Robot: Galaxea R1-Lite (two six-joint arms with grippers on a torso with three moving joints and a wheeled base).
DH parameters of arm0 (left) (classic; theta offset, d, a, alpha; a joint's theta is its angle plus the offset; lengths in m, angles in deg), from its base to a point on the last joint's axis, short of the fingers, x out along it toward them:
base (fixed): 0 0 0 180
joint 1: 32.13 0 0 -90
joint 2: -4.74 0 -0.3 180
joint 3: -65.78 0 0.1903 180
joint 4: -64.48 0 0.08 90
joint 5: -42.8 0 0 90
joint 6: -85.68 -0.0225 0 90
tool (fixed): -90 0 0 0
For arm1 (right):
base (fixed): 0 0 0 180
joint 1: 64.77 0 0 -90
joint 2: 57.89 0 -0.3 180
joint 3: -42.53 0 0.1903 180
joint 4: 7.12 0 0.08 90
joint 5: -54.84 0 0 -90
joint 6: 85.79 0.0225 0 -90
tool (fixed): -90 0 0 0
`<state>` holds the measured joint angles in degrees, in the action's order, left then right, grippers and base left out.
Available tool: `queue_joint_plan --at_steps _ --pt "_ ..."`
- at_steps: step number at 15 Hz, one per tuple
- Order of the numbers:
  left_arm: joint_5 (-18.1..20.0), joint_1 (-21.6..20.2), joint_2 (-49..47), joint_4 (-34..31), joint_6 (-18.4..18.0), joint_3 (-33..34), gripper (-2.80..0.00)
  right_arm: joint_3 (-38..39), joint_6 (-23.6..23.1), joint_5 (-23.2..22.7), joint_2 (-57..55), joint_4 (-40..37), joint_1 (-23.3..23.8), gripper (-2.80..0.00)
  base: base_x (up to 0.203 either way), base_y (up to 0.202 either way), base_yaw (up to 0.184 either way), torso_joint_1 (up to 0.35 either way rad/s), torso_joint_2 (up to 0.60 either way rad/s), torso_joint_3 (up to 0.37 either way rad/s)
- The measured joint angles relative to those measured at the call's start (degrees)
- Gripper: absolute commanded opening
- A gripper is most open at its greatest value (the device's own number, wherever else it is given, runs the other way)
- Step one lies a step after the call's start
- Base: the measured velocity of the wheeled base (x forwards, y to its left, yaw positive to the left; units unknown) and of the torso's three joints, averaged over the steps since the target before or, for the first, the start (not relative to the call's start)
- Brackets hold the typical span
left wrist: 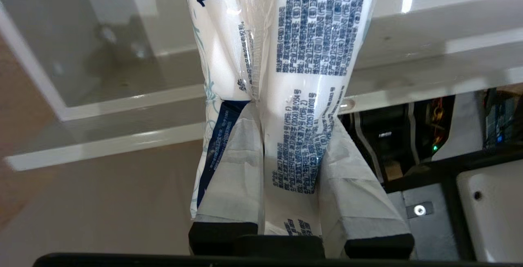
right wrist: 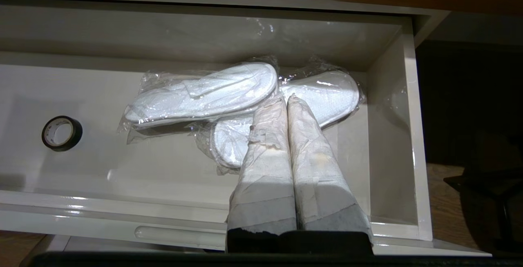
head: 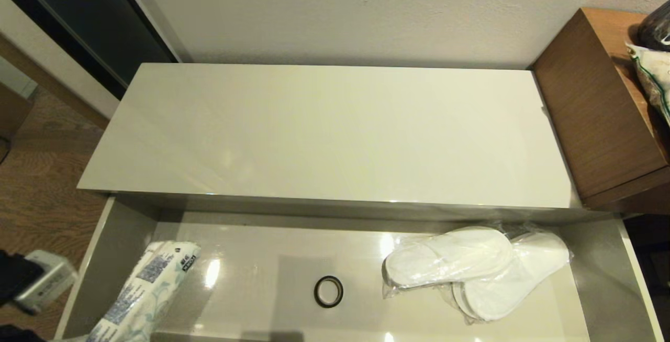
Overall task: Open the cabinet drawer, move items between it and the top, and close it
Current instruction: Put the tissue in the drawer
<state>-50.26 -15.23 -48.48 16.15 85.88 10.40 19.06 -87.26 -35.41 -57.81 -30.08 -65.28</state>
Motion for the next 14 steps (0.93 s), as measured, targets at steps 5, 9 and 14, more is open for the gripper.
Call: queue_joint_plan --at_steps 5,9,14 --pt "-4.18 -0.03 -6.76 17.22 3.51 8.99 -2.80 0.02 0.00 0.00 0.00 0.00 0.00 -2.80 0.000 0.000 0.000 0.000 0.00 0.000" --pt "-10.91 -0.82 -11.74 23.75 8.96 12.19 -2.80 0.02 0.02 0.01 0.00 0.00 0.00 -2.80 0.000 0.000 0.000 0.000 0.00 0.000" --pt "-13.39 -1.15 -19.28 34.17 9.53 15.45 -2.80 0.02 0.00 0.00 0.00 -0.01 0.00 -2.80 0.000 0.000 0.000 0.000 0.00 0.000"
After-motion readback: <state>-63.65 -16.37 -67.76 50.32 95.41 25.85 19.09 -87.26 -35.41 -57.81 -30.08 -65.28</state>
